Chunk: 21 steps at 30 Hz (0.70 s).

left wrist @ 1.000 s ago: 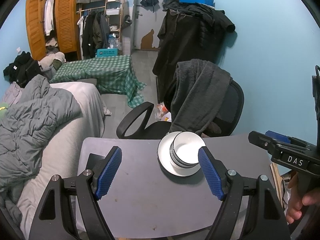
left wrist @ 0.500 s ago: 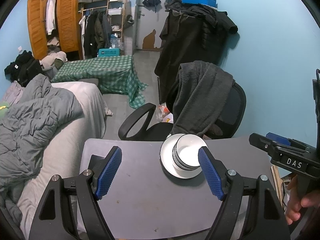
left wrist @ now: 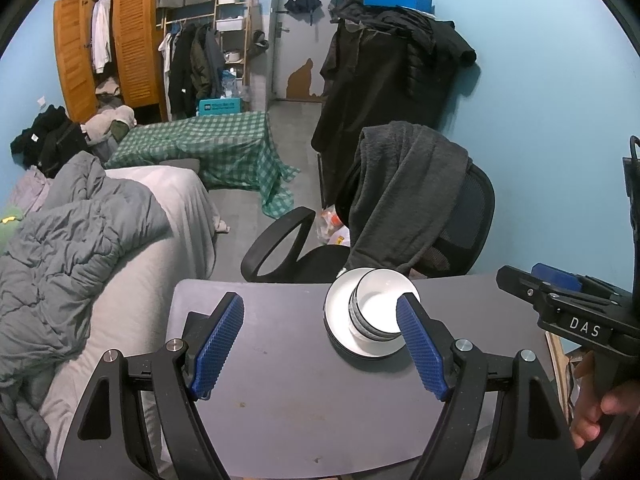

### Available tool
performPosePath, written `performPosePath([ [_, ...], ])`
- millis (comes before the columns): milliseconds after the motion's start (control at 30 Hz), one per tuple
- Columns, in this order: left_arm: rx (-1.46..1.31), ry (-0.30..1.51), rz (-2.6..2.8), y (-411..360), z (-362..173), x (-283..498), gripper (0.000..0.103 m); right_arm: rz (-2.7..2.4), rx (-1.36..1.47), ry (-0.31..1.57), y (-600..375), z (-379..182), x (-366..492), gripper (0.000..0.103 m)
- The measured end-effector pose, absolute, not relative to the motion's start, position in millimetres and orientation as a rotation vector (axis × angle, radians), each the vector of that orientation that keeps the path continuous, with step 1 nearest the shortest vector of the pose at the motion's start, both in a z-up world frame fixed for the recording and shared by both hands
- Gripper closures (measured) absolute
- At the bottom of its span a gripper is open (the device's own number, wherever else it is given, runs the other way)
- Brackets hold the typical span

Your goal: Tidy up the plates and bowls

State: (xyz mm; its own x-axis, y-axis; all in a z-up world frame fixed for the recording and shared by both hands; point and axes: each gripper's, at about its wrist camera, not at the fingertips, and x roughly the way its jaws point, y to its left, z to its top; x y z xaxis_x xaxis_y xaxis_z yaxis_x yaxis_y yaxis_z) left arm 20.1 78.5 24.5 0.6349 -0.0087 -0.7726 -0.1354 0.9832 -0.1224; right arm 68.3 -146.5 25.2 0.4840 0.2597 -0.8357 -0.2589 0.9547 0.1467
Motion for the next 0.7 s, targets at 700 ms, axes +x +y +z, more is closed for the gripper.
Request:
performPosePath([
  [700, -0.173, 0.876, 0.050, 68.7, 26.0, 21.3, 0.023, 0.312, -0.005, 1.021, -149.0, 23.6, 79.2, 0.034],
])
